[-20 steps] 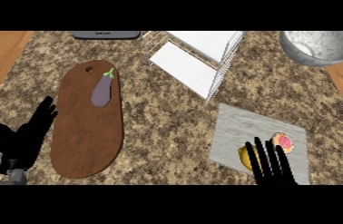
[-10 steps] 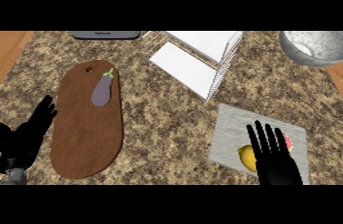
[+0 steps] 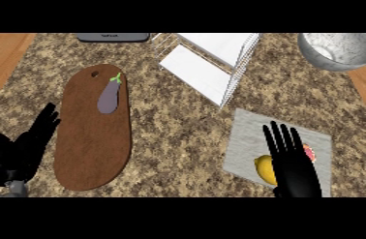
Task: Pick the lemon from the placemat and place it in the tiered shelf
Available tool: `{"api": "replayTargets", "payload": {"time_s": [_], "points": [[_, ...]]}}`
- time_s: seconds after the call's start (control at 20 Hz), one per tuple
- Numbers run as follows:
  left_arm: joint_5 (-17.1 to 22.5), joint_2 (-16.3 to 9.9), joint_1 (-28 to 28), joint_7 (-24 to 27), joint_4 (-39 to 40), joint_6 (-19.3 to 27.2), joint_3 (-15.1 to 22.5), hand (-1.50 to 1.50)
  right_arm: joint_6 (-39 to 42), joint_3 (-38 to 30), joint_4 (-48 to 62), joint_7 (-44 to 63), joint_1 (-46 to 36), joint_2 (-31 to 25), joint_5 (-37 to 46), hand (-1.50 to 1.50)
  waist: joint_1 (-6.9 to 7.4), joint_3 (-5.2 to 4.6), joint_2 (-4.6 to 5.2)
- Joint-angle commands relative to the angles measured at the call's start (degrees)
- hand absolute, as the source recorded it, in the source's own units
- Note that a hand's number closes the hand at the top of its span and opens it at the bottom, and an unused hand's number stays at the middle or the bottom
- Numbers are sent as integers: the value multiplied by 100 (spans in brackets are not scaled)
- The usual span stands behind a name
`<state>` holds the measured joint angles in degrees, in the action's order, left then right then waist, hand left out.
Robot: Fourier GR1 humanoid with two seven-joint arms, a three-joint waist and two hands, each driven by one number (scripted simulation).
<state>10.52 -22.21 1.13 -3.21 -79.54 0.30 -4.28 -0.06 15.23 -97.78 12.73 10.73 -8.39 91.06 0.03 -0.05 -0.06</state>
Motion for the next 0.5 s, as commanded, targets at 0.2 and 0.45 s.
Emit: {"api": "replayTargets", "payload": {"time_s": [0.2,0.45], "points": [[-211,129,-102,-215,-131,-70,-173,0,-507,-376,741,-372,-75,-55,-483,150,-6,6,5],[-240,271,56,-353,-453,-60,-80,0,-810,-343,1498,-431,-534,-103,-129,150,40,9,6]]}}
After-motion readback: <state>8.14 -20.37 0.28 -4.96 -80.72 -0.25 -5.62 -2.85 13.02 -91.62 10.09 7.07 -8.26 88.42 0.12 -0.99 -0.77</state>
